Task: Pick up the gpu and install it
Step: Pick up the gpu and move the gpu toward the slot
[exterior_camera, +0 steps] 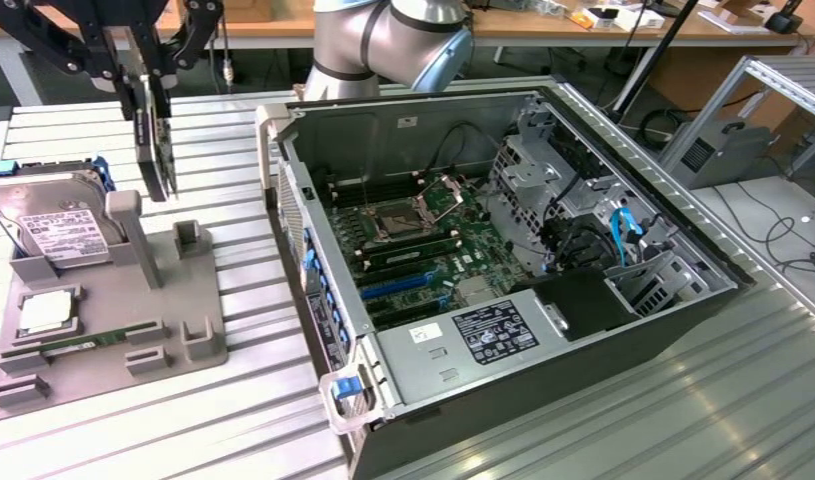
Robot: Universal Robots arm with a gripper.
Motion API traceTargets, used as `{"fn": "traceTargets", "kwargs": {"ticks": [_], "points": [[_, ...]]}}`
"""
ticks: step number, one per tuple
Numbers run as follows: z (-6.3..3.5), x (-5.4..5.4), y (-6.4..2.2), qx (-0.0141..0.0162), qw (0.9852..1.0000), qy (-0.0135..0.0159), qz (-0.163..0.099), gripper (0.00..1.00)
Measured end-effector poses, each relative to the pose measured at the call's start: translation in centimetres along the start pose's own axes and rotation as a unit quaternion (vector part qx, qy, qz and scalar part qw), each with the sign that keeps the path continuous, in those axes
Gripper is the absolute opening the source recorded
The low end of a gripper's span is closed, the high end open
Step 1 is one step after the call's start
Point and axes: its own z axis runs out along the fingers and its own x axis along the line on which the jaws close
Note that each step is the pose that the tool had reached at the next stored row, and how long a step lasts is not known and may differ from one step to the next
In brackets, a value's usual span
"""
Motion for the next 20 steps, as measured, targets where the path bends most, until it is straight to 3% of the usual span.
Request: {"fn": "traceTargets", "kwargs": {"ticks": [20], "points": [[0.1, -3.9, 0.06, 0.0, 1.0, 0.0, 0.0, 0.27]]}}
